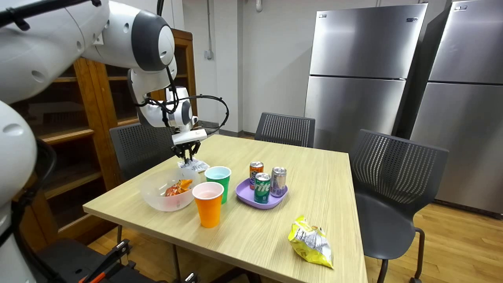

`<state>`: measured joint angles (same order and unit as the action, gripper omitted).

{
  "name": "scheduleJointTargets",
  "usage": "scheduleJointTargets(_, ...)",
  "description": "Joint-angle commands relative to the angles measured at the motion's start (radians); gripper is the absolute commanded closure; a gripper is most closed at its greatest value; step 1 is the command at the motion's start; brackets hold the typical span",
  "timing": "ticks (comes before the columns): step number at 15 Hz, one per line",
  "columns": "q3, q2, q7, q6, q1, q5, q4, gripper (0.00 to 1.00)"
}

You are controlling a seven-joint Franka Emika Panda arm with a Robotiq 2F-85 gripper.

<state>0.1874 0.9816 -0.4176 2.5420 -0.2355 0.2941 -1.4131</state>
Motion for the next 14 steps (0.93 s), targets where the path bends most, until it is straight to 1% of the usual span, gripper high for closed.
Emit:
scheduleJointTargets(1,0.02,0.008,-0.035,-0.031,0.012,-0.02,0.025,1.0)
scheduleJointTargets(7,0.029,-0.022,-0.022,-0.025,0.008,-0.024,-0.008,1.0)
scheduleJointTargets(14,0.047,-0.111,0.008,0.0,-0.003,-0.028,-0.075,1.0)
